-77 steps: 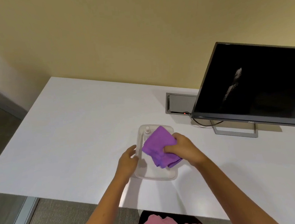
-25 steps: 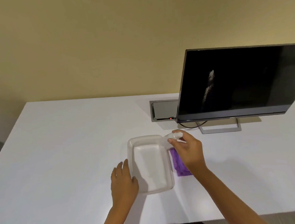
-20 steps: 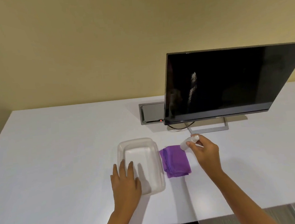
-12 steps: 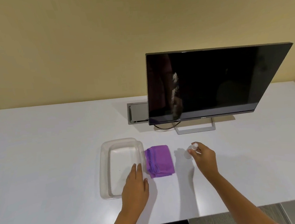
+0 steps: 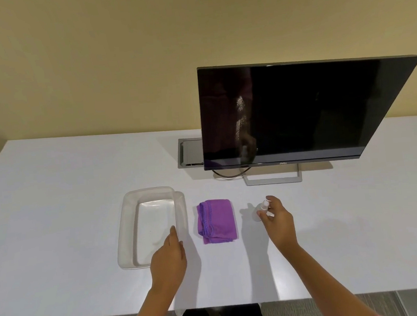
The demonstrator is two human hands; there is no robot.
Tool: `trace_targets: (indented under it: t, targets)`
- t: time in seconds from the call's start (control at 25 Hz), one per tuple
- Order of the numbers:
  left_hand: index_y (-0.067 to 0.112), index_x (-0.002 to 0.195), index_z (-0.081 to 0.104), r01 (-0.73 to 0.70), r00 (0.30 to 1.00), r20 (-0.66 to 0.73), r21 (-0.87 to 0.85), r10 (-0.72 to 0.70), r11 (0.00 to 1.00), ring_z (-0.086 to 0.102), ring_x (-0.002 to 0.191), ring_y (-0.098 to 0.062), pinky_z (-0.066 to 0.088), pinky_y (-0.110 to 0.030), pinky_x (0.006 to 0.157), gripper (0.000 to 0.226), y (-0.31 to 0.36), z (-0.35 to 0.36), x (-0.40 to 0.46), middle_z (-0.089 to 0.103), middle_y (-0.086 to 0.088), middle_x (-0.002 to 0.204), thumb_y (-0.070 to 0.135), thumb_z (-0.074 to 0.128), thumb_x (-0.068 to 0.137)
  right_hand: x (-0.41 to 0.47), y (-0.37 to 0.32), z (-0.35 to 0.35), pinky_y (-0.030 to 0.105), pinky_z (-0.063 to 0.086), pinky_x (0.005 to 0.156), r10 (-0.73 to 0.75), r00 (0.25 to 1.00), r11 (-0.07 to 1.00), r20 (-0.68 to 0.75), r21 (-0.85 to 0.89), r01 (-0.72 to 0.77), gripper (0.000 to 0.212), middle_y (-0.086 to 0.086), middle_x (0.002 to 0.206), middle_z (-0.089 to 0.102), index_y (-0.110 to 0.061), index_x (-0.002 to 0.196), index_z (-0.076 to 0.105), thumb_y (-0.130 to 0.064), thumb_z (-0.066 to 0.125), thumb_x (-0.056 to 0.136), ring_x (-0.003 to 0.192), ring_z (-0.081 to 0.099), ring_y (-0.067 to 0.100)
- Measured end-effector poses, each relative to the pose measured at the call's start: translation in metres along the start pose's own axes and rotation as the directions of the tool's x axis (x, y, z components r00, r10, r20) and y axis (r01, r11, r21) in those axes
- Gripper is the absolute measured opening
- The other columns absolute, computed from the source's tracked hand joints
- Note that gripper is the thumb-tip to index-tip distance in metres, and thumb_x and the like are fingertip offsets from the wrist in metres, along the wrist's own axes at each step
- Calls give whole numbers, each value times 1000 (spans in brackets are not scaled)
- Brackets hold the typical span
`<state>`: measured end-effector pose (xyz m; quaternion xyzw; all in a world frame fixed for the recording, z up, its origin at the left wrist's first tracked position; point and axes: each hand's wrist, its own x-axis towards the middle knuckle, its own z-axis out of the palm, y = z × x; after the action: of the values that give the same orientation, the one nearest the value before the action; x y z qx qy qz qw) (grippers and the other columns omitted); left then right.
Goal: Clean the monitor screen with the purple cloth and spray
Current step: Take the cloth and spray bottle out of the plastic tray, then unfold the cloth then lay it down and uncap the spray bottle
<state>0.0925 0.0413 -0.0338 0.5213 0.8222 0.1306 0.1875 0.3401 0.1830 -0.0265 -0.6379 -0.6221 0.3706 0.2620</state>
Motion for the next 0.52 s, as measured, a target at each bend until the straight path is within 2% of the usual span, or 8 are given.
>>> trace_targets:
  t: [0.12, 0.2, 0.28, 0.32, 0.36, 0.44, 0.52]
  targets:
    - [-5, 137, 42, -25, 999, -25, 16, 26, 1000, 69, 79, -35, 55, -42, 68, 48, -4, 1, 0, 68, -19, 108, 12, 54, 94, 0, -3, -4, 34, 47, 95, 16, 1000, 1000, 23, 3, -16, 51, 8, 124, 61, -9, 135, 45, -14, 67, 89, 114, 58, 28]
    - [-6, 135, 44, -38, 998, -39, 24, 39, 999, 69, 81, -34, 55, -43, 71, 48, -5, 3, -1, 69, -19, 106, 12, 56, 93, -6, -10, -9, 37, 42, 103, -21, 997, 1000, -72, -19, 19, 55, 10, 136, 53, -8, 137, 43, -18, 68, 88, 124, 50, 27]
    - [-4, 137, 41, -31, 998, -51, 23, 32, 999, 68, 90, -34, 53, -45, 80, 50, -5, 3, 0, 68, -17, 111, 14, 55, 93, -16, -19, -12, 34, 43, 97, -219, 940, 975, -260, -101, 199, 47, 9, 131, 53, -8, 131, 47, -18, 66, 89, 119, 50, 24]
    - [-3, 139, 40, -23, 997, -67, 37, 26, 999, 66, 99, -34, 50, -47, 87, 51, -5, 3, 1, 65, -17, 117, 14, 54, 93, -22, -25, -12, 32, 46, 92, -339, 885, 941, -320, -127, 314, 38, 6, 124, 54, -9, 124, 50, -15, 65, 90, 112, 52, 22]
    - [-4, 138, 41, -25, 995, -95, 66, 31, 997, 62, 108, -36, 46, -51, 94, 51, -5, 2, 0, 62, -19, 123, 13, 55, 92, -28, -31, -9, 29, 48, 86, -433, 843, 901, -321, -122, 416, 29, 2, 117, 54, -10, 118, 52, -13, 61, 91, 105, 53, 18]
    - [-5, 135, 46, -76, 980, -172, 160, 103, 984, 54, 120, -41, 35, -59, 100, 54, -3, 2, -3, 56, -23, 130, 10, 59, 85, -40, -42, 5, 24, 50, 78, -539, 822, 841, -181, -75, 535, 19, -4, 110, 52, -12, 111, 54, -16, 55, 92, 97, 54, 13]
    - [-2, 135, 46, -135, 962, -213, 171, 170, 976, 45, 128, -42, 26, -60, 103, 62, 1, -1, -8, 51, -23, 136, 5, 64, 76, -45, -50, 27, 22, 49, 82, -527, 847, 843, 66, -89, 531, 23, -1, 113, 54, -13, 112, 56, -19, 57, 90, 101, 55, 17]
